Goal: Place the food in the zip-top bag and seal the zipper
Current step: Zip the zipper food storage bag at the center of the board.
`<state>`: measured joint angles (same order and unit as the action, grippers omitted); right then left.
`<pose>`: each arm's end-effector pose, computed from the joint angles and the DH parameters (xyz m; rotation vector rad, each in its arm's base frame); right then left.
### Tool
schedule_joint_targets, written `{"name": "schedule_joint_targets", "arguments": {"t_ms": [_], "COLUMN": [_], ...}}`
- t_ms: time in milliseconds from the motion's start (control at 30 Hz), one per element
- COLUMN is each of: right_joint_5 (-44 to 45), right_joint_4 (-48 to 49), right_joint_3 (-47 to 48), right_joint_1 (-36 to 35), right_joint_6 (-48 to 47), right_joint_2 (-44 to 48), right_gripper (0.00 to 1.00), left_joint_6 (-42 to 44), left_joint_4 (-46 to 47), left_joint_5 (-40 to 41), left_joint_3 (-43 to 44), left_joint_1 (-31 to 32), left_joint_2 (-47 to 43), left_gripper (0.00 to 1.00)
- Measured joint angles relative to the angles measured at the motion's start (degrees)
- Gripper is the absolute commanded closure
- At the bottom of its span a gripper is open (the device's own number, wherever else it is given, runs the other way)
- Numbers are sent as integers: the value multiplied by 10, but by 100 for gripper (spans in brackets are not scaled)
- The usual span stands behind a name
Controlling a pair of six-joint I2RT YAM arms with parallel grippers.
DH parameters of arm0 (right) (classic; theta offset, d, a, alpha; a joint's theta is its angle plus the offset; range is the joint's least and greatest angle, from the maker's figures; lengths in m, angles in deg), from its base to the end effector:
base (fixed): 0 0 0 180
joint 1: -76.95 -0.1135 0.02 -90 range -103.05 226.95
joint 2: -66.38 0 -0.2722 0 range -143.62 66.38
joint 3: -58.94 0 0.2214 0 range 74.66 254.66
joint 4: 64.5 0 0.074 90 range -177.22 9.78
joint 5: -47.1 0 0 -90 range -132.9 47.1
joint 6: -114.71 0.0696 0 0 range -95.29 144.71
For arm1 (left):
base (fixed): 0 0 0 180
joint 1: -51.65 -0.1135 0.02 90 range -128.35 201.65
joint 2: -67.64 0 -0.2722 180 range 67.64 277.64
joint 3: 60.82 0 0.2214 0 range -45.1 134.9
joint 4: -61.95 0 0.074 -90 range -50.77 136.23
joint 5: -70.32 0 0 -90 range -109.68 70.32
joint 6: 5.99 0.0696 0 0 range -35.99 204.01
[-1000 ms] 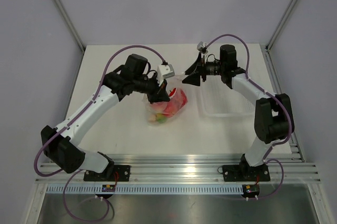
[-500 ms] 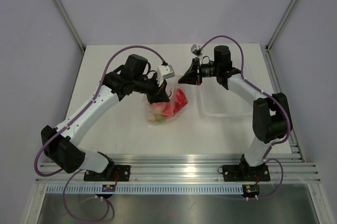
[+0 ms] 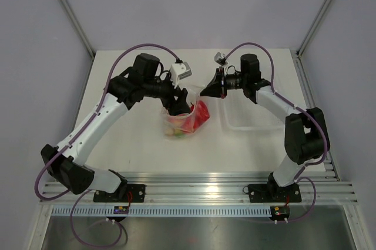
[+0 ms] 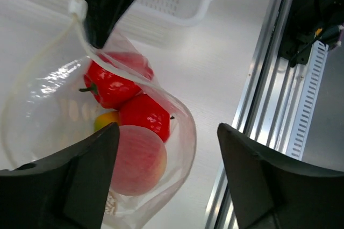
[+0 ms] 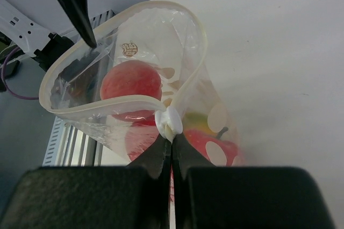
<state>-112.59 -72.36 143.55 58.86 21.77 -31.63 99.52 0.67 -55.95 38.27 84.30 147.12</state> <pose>0.3265 0.1753 0.2961 -1.1165 1.5381 1.3389 0.2102 -0.1836 0.3689 1.2222 1.9229 -0.8808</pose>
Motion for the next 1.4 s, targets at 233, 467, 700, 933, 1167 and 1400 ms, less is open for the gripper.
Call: {"name": "schedule_joint_targets", "arguments": {"t_ms": [233,467,700,933,1167,1400], "right_joint_5": [9,19,28,25,23,21], "right_joint_4": [-23,-51,-76,-78,-83,-86], "right_joint_3": [-18,-47,-52,-53,-53,-53], "right_joint_1": [-8,-20,-21,-21,-21,-22], "right_joint_6": [-29,-79,-102,-109,-111,-111], "right_joint_2": [44,89,99,99,99,99], "right_gripper": [100,100,100,100,100,100], "left_joint_6": [-26,-22,-17,-19,-16,-20], "left_joint_4": [16,33,33,40,42,43], "left_joint_5": [-8,-24,-23,-24,-25,-32], "left_joint_3": [91,117,124,128,130,130], "left_joint_1": [-8,-2,24,35,31,32], "left_joint_2": [19,88,142,154,161,163], "left_gripper": [26,34,48,71,75,73]}}
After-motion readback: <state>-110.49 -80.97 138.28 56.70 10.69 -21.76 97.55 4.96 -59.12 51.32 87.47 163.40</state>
